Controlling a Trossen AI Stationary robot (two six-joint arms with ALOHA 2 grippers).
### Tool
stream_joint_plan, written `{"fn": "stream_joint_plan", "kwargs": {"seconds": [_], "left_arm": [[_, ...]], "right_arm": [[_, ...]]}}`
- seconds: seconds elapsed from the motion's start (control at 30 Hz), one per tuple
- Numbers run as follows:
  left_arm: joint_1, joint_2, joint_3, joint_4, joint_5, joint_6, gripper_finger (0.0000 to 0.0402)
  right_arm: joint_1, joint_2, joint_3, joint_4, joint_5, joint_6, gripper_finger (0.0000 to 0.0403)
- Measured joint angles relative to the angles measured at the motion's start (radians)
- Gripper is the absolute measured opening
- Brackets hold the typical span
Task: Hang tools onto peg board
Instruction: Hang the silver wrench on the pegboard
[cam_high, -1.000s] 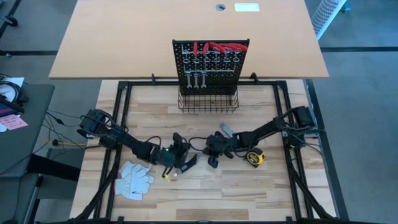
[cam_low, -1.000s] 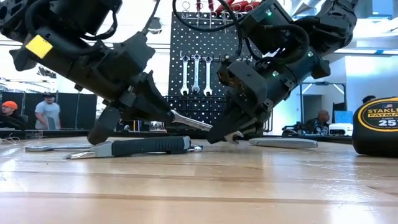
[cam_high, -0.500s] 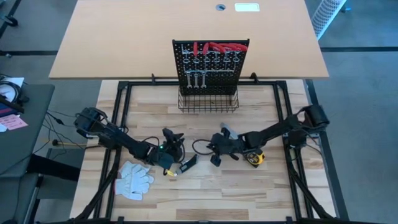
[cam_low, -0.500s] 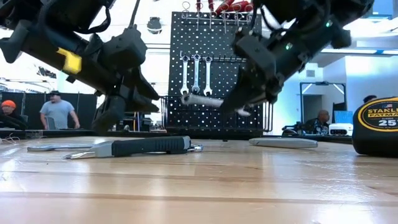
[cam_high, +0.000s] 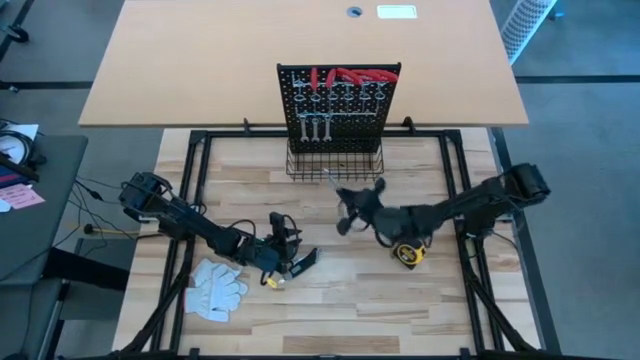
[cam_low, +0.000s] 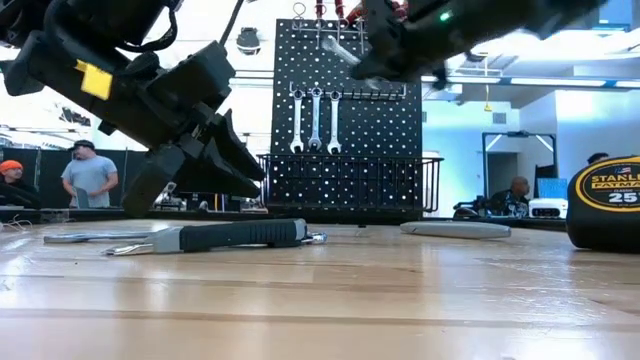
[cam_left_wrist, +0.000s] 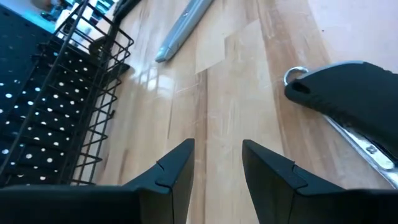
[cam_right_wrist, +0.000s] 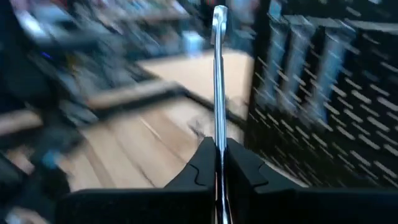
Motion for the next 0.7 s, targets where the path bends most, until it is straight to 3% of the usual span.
{"fn": "stream_joint_plan", "kwargs": {"seconds": [0.1, 0.23, 0.47, 0.7], "left_arm": [[0.000, 0.000, 0.000, -0.003, 0.001, -0.005, 0.0129], [0.000, 0.000, 0.000, -0.015, 0.003, -0.014, 0.0129], [0.000, 0.000, 0.000, -0.052, 0.004, -0.038, 0.0129], [0.000, 0.000, 0.000, -0.055, 0.004, -0.062, 0.0129]], "right_arm": [[-0.087, 0.044, -0.034, 0.215, -0.102, -0.031, 0.0017], [-0.180, 0.110, -0.057, 0.409, -0.134, 0.029, 0.0017], [-0.237, 0.225, -0.109, 0.728, -0.131, 0.060, 0.0017], [-0.324, 0.255, -0.111, 0.753, -0.218, 0.194, 0.0018]]}}
